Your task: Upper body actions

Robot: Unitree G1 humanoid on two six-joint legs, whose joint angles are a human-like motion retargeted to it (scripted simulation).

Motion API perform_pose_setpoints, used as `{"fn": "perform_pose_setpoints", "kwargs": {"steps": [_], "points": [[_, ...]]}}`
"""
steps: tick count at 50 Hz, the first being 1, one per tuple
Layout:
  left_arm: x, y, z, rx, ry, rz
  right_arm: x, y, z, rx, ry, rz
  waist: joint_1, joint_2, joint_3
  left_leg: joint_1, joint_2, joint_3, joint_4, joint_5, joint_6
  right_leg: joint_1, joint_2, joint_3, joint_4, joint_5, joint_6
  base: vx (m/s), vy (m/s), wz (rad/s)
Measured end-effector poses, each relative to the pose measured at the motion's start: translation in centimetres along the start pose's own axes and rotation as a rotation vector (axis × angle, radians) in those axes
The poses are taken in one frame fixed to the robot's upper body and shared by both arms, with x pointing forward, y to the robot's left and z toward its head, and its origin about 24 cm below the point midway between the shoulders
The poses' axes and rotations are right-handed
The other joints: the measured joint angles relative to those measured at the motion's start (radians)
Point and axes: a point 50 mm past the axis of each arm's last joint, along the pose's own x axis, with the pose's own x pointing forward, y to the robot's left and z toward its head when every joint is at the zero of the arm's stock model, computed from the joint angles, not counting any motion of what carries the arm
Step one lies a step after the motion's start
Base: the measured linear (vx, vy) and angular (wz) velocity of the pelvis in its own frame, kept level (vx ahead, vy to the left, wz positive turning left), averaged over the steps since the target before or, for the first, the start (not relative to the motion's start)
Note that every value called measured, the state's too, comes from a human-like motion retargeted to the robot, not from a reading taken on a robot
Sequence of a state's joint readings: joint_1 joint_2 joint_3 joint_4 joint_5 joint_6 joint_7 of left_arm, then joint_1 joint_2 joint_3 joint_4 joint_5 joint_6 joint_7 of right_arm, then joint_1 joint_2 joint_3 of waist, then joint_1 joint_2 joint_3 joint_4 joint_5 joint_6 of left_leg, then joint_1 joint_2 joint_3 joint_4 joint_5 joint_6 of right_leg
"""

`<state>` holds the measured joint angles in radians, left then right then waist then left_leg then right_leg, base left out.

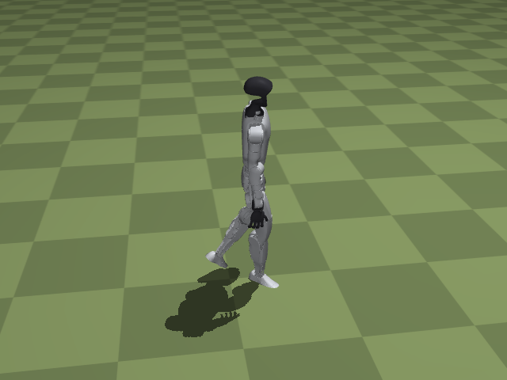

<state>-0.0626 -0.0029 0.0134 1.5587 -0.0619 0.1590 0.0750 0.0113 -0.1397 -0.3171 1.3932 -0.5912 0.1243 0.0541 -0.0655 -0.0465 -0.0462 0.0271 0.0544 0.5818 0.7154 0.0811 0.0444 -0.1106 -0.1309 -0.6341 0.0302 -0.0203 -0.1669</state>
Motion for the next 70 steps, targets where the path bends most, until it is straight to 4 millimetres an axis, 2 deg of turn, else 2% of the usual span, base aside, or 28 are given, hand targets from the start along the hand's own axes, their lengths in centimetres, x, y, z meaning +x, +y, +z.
{"fn": "perform_pose_setpoints", "kwargs": {"steps": [3,6,9,12,15,20,22,25,28,31,35,38,44,48,53,60,70], "points": [[0.0,-0.4,-0.8,-0.024,0.029,-0.012,-0.3,-0.8,3.3,-0.094,-0.112,-0.03,0.031,-0.007,0.029,-0.066,0.022,-0.042,0.05,-0.052,0.022,-0.004,0.002,0.092,-0.007,0.025,-0.004,0.16,0.1,-1.61],[0.1,-0.8,-1.5,-0.048,0.045,-0.027,-0.7,-1.1,5.7,-0.151,-0.186,-0.041,0.036,-0.008,0.053,-0.1,0.045,-0.051,-0.007,-0.103,0.046,-0.002,0.003,0.159,-0.015,0.048,-0.004,0.11,0.14,-1.36],[0.1,-1.0,-1.6,-0.047,0.048,-0.031,-0.9,-1.1,6.9,-0.161,-0.224,-0.034,0.041,0.011,0.072,-0.156,0.03,-0.128,-0.102,-0.145,0.034,-0.004,0.024,0.215,-0.028,0.069,-0.001,0.08,0.17,-1.21],[0.0,-1.1,-1.2,-0.03,0.039,-0.029,-0.9,-1.1,6.7,-0.143,-0.222,-0.027,0.062,0.038,0.09,-0.21,-0.009,-0.262,-0.235,-0.155,-0.01,-0.002,0.057,0.255,-0.046,0.086,0.004,0.04,0.19,-1.13],[-0.1,-1.2,-0.3,-0.027,0.015,-0.03,-0.6,-1.2,5.2,-0.121,-0.174,-0.025,0.093,0.06,0.107,-0.24,-0.024,-0.338,-0.334,-0.183,-0.033,0.004,0.084,0.282,-0.059,0.099,0.012,0.03,0.19,-1.09],[-0.1,-1.1,0.5,-0.056,-0.019,-0.027,-0.1,-0.8,0.5,-0.1,0.004,-0.022,0.086,0.101,0.116,-0.219,-0.084,-0.504,-0.488,-0.165,-0.117,0.041,0.137,0.306,-0.062,0.088,0.012,0.08,0.14,-0.55],[-0.1,-1.1,0.7,-0.065,-0.023,-0.026,-0.1,-0.8,-1.6,-0.08,0.081,-0.029,0.059,0.114,0.113,-0.186,-0.09,-0.457,-0.552,-0.034,-0.08,0.064,0.151,0.306,-0.059,0.072,0.015,0.13,0.15,0.18],[0.0,-1.1,-0.1,-0.092,-0.002,-0.035,-0.2,-0.3,-4.9,-0.057,0.191,-0.023,-0.026,0.13,0.076,-0.136,-0.082,-0.453,-0.612,-0.044,-0.086,0.084,0.165,0.296,-0.05,0.041,0.018,0.22,0.17,0.42],[0.0,-0.8,0.3,-0.136,-0.019,-0.022,-0.3,1.1,-6.1,0.083,0.214,-0.028,-0.035,0.12,0.078,-0.083,-0.089,-0.388,-0.67,-0.02,-0.077,0.098,0.172,0.314,-0.035,0.02,0.021,0.04,0.06,-0.32],[0.0,-0.3,0.4,-0.144,-0.04,-0.008,-0.5,1.9,-7.5,0.245,0.237,-0.004,-0.022,0.11,0.067,-0.057,-0.109,-0.406,-0.684,-0.022,-0.058,0.106,0.168,0.329,-0.024,0.007,0.026,0.09,0.08,-0.31],[0.1,-0.1,-0.9,-0.162,0.01,0.006,-0.8,2.8,-8.7,0.293,0.299,0.041,-0.01,0.1,0.026,-0.059,-0.117,-0.398,-0.677,-0.03,-0.042,0.101,0.167,0.347,-0.028,0.01,0.037,0.09,0.06,-0.37],[0.2,-0.2,-1.4,-0.206,0.033,-0.005,-0.6,2.6,-7.5,0.247,0.266,0.045,-0.005,0.097,0.032,-0.044,-0.122,-0.379,-0.685,-0.03,-0.029,0.103,0.168,0.366,-0.029,0.015,0.043,-0.03,0.06,-0.47],[0.2,-0.1,-2.5,-0.216,0.08,-0.011,-0.1,2.1,-3.9,0.036,0.133,0.054,-0.022,0.092,0.027,-0.037,-0.125,-0.36,-0.689,-0.022,-0.018,0.097,0.165,0.38,-0.023,0.015,0.056,0.0,0.04,-0.15],[0.2,0.0,-2.5,-0.2,0.082,-0.011,0.0,1.8,-1.4,-0.078,0.032,0.036,-0.018,0.085,0.035,-0.031,-0.126,-0.339,-0.69,-0.013,-0.013,0.096,0.162,0.389,-0.018,0.015,0.062,-0.05,0.05,-0.15],[0.2,-0.1,-2.3,-0.192,0.072,-0.019,0.0,1.7,0.4,-0.138,-0.028,0.037,0.0,0.076,0.035,-0.035,-0.132,-0.326,-0.688,-0.001,-0.009,0.092,0.154,0.393,-0.018,0.018,0.07,-0.04,0.04,-0.05],[0.2,-0.6,-2.0,-0.204,0.056,-0.052,0.0,1.4,0.7,-0.128,-0.04,0.045,0.018,0.07,0.043,-0.035,-0.144,-0.325,-0.687,0.02,0.001,0.097,0.143,0.389,-0.017,0.017,0.082,-0.05,0.06,0.01],[0.2,-0.2,-3.1,-0.167,0.098,-0.043,0.0,0.9,-1.5,-0.101,0.04,0.035,0.028,0.069,0.058,-0.032,-0.161,-0.316,-0.69,0.05,0.02,0.088,0.126,0.399,0.009,0.008,0.097,-0.04,0.06,-0.01]]}}
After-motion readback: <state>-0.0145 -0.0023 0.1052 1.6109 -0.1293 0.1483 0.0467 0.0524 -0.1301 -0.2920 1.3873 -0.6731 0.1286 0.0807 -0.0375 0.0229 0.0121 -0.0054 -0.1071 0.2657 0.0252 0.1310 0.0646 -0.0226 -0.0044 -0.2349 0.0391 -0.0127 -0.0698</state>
